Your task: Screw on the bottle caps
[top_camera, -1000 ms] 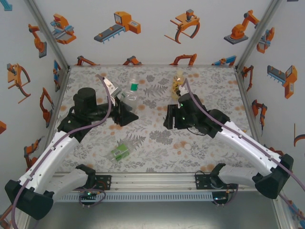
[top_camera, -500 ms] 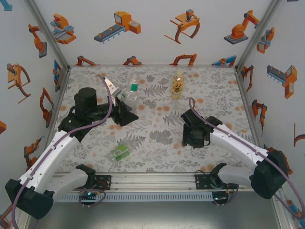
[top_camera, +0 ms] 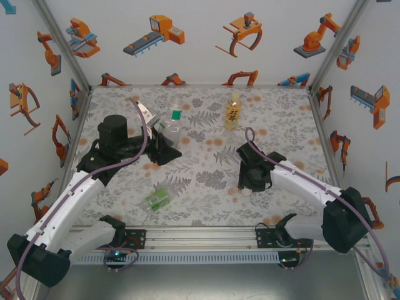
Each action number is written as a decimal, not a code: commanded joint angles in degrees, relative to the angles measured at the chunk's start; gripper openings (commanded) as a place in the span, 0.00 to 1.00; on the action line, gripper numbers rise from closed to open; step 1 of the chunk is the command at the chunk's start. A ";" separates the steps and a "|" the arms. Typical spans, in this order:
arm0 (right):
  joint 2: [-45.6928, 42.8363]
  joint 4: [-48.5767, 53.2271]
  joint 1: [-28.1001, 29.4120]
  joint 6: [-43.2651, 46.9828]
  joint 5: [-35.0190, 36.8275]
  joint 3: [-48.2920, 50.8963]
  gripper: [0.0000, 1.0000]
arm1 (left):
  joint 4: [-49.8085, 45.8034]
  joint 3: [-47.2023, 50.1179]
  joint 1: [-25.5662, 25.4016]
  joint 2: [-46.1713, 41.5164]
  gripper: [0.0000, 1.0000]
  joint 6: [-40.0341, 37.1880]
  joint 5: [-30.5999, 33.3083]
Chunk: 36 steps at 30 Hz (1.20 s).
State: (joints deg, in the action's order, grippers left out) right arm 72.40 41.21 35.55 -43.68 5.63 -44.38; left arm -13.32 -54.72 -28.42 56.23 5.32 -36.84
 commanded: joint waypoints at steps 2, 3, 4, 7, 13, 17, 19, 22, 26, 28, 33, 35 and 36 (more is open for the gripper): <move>1.77 -2.48 -0.74 1.16 -0.09 1.31 0.47 | 1.23 0.65 0.15 -0.05 0.40 0.84 0.02; 2.17 -2.58 -0.79 1.18 -0.18 1.31 0.47 | 1.29 0.64 0.12 0.00 0.40 0.93 -0.01; 2.59 -2.66 -0.83 1.22 -0.27 1.39 0.47 | 1.36 0.64 0.17 0.15 0.40 1.00 -0.22; 3.65 -3.09 -0.94 1.43 -0.60 1.69 0.47 | 1.35 0.59 0.17 0.25 0.40 1.18 -0.33; 4.42 -3.71 -0.92 1.52 -0.79 2.86 0.47 | 1.16 0.74 0.14 0.20 0.40 1.20 -0.08; 4.66 -4.77 -1.01 1.41 -0.96 3.91 0.47 | 1.29 0.76 0.12 0.36 0.40 1.40 0.03; 4.77 -5.07 -1.01 1.41 -0.88 4.28 0.47 | 1.44 0.73 0.17 0.38 0.40 1.53 -0.02; 5.02 -5.73 -1.02 1.41 -0.88 4.84 0.47 | 1.46 0.71 0.14 0.37 0.40 1.53 -0.03; 5.12 -6.57 -1.10 1.36 -1.02 5.53 0.46 | 1.30 0.80 0.17 0.38 0.40 1.45 0.00; 4.96 -6.23 -1.12 1.41 -1.23 5.23 0.47 | 1.18 0.69 0.15 0.29 0.40 1.46 -0.06; 3.40 -2.73 -1.18 1.77 -0.66 2.62 0.50 | 0.94 0.72 0.15 0.26 0.40 1.44 0.11; 2.41 -2.20 -1.18 1.89 -0.70 1.73 0.49 | 1.06 0.73 0.13 0.25 0.40 1.36 0.23; 1.96 -2.19 -1.19 1.85 -0.79 1.43 0.49 | 1.08 0.72 0.12 0.32 0.40 1.36 0.20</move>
State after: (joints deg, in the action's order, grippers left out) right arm 76.38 36.99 34.72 -42.39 4.36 -40.60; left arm -13.32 -54.26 -28.42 56.62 5.93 -36.80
